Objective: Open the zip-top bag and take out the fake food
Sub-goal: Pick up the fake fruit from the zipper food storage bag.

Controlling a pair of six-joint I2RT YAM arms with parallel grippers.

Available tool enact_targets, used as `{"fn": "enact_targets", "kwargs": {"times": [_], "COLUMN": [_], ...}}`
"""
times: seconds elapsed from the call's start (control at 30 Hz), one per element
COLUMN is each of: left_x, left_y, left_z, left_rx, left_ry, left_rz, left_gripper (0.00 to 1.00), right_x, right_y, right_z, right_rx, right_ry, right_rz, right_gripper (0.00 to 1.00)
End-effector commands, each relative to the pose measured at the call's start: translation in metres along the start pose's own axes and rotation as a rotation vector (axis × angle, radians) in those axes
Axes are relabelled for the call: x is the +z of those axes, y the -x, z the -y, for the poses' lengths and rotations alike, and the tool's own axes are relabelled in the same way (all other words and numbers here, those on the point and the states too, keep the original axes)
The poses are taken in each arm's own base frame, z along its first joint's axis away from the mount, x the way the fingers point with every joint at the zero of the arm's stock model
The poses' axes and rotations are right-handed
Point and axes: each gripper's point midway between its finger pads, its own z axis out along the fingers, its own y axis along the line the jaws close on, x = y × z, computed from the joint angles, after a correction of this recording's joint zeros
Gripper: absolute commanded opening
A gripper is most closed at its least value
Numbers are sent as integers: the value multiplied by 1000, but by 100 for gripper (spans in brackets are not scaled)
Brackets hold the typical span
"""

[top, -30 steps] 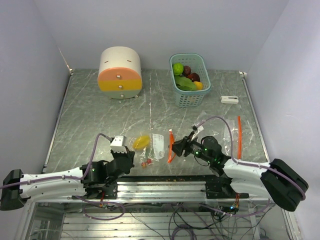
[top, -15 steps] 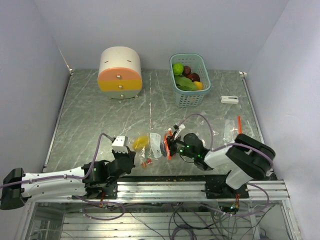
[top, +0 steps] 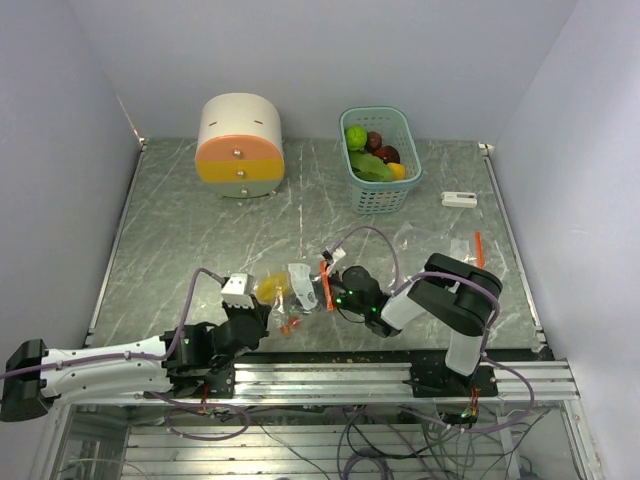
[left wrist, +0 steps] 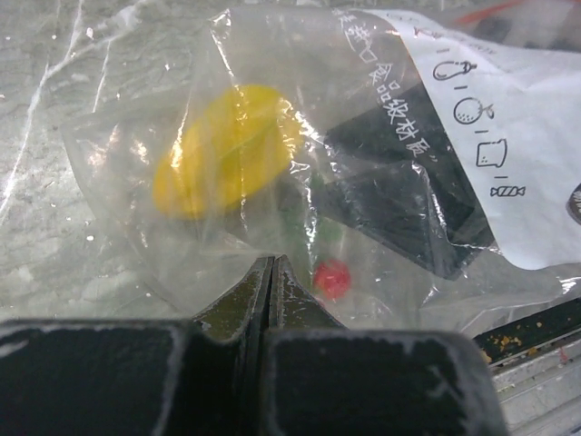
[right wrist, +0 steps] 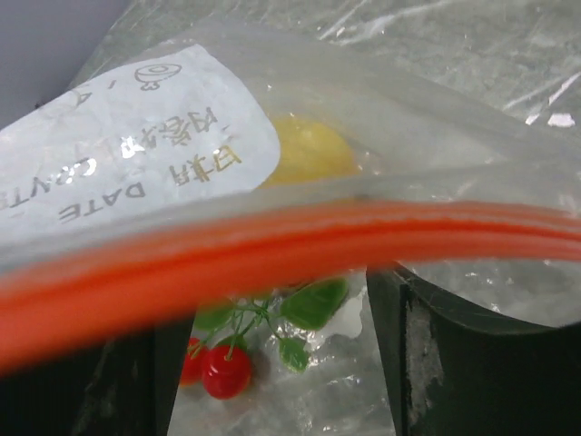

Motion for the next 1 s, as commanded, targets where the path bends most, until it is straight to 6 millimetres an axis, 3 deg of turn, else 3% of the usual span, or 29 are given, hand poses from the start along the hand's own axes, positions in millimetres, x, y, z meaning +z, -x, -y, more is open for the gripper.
{"fn": "enact_targets", "kwargs": {"times": [0.0,0.2,0.47,0.6,0.67,0.97], "left_x": [3,6,7,7,6,6], "left_y": [-6,-12,-18,-18,-18,-17], "left_z": [5,2,0,-1,0,-1], "left_rx": [-16,-1,6,8,5,2], "left_ry": [-16,9,11,9,6,5], "left_rz": [-11,-24,-36,-39,-39,-37], "left_gripper": [7,7,7,7,7,7], "right_x": [12,25,55,65,67,65], "right_y": [13,12,-5,-9,-23,-21], "right_z": [-1,-6,-6,-2,10,24], "right_rx": [-75,-114,-171,-198,-205,-235], "right_ry": [-24,-24,-48,-78,-110,-184], "right_rz": [56,49,-14,-34,-71,-64], "right_gripper": [77,86,92,93,93,61]}}
